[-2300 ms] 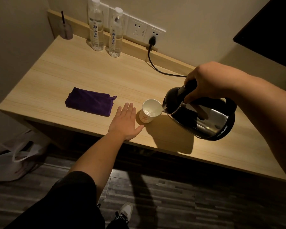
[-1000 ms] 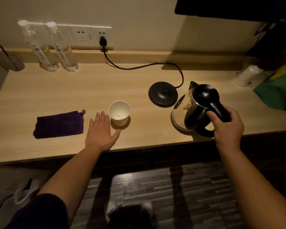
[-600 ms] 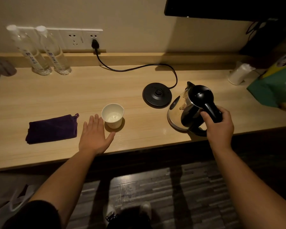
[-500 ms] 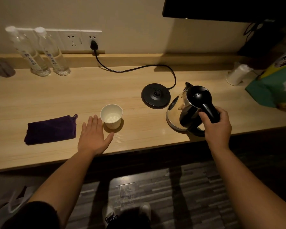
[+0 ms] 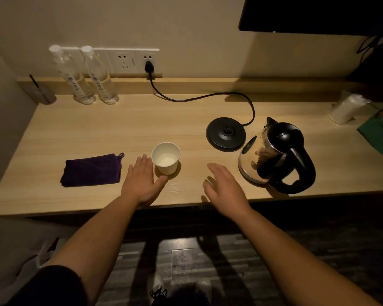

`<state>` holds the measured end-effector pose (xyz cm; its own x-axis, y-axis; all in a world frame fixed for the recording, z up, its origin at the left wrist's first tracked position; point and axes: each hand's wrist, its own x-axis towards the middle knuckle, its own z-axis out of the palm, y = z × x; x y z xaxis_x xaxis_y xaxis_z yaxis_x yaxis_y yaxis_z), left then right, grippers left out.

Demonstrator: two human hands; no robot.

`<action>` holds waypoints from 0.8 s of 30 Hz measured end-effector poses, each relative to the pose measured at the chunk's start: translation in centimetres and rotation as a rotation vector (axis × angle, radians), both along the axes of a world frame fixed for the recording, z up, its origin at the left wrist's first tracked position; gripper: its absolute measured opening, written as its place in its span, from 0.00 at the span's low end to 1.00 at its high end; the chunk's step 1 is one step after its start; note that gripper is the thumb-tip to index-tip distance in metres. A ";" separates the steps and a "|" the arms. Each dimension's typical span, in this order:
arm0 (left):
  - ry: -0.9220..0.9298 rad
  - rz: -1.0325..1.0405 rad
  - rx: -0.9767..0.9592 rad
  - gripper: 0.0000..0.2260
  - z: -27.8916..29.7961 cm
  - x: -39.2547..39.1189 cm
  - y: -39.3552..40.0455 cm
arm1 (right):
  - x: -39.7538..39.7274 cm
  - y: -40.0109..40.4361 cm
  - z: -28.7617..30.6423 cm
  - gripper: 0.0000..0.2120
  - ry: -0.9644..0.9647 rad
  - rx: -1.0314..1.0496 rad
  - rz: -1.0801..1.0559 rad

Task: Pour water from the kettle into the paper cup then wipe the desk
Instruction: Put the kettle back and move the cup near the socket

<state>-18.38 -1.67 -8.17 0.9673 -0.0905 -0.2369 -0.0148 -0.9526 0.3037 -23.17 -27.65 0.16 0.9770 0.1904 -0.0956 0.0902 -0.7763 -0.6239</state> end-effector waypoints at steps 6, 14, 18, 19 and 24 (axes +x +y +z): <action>-0.026 0.052 -0.406 0.31 2.6 -1.7 -1.1 | 3.0 4.9 -3.2 0.36 0.302 0.210 -0.039; -0.072 0.250 -0.508 0.28 3.7 -1.4 -2.8 | 5.4 7.9 -4.1 0.32 0.273 0.427 -0.034; -0.079 0.256 -0.559 0.25 3.6 0.0 -3.0 | 6.6 8.3 -4.6 0.30 0.260 0.515 -0.074; -0.079 0.261 -0.579 0.24 3.7 0.6 -3.0 | 7.0 8.4 -4.7 0.29 0.264 0.528 -0.089; -0.094 0.213 -0.597 0.24 3.4 5.8 -2.3 | 11.6 9.0 -4.6 0.29 0.227 0.499 -0.134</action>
